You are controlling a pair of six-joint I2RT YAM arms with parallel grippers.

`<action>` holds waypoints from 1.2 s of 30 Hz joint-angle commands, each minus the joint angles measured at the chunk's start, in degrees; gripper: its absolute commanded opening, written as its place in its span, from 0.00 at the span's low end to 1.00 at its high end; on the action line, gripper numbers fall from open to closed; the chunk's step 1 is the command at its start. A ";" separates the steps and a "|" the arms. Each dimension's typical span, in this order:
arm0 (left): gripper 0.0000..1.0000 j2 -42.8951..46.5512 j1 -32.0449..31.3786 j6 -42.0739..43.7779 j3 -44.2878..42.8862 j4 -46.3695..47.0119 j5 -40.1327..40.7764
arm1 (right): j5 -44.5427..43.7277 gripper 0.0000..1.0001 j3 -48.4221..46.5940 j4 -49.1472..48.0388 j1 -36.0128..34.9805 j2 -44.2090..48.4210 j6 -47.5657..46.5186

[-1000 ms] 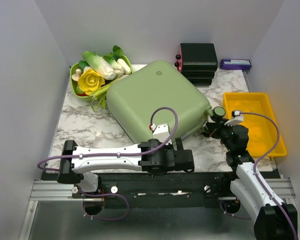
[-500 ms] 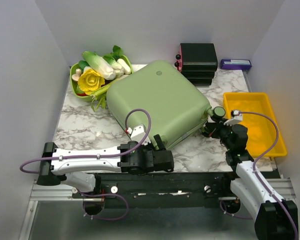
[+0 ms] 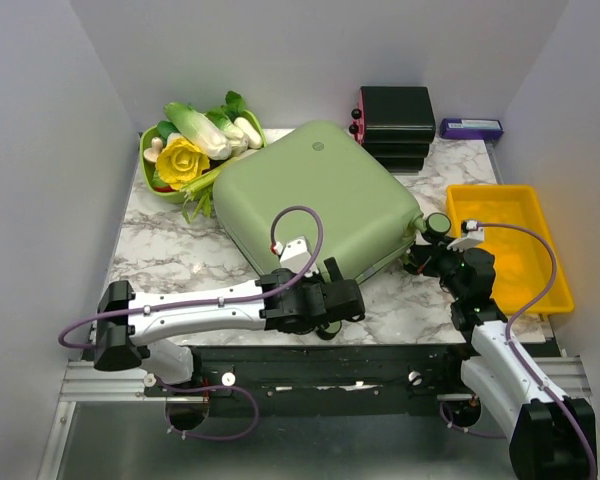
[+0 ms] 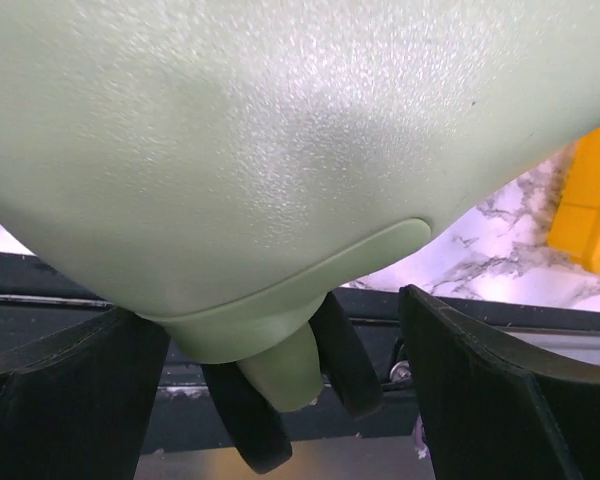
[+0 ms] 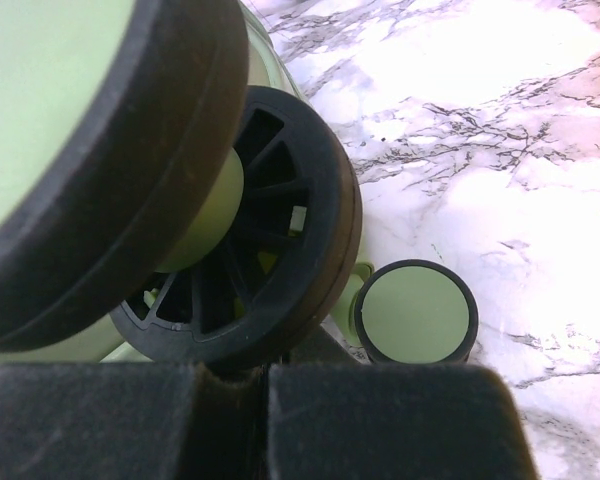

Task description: Open, take out, and arrange the luggage

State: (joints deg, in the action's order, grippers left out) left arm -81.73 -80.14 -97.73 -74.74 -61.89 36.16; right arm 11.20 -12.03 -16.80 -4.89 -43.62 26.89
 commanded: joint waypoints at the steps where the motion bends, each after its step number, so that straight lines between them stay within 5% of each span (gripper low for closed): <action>1: 0.97 -2.20 0.60 1.67 -2.16 -1.66 -3.90 | 5.23 0.01 -0.01 -4.56 -1.44 0.28 0.09; 6: 0.78 -5.88 0.77 3.69 -4.27 -1.65 -4.87 | 4.97 0.01 0.08 -4.91 -1.36 0.11 0.26; 9: 0.43 -7.99 0.95 3.34 -5.68 -5.07 -5.05 | 4.80 0.01 -0.01 -4.91 -1.44 -0.15 0.35; 11: 0.02 -8.35 1.04 3.17 -5.51 -6.40 -4.96 | 4.27 0.01 -0.27 -4.48 -1.36 -0.33 0.18; 17: 0.00 -3.01 1.04 1.94 3.34 -8.59 -5.58 | -0.99 0.01 -1.85 -0.26 -1.44 -1.12 0.70; 26: 0.00 19.58 1.21 2.44 21.19 -5.45 -5.58 | -5.41 0.01 -3.17 -1.21 -1.27 -2.26 -2.72; 36: 0.00 35.22 1.56 7.39 27.19 -4.56 -8.12 | -8.38 0.01 -11.07 -3.95 -1.09 -11.14 -14.40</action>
State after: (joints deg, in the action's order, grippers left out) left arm -50.50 -78.39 -96.20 -52.88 -49.95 32.10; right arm 11.20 -17.39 -17.61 -7.16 -52.12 19.53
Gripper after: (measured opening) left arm 0.601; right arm 0.012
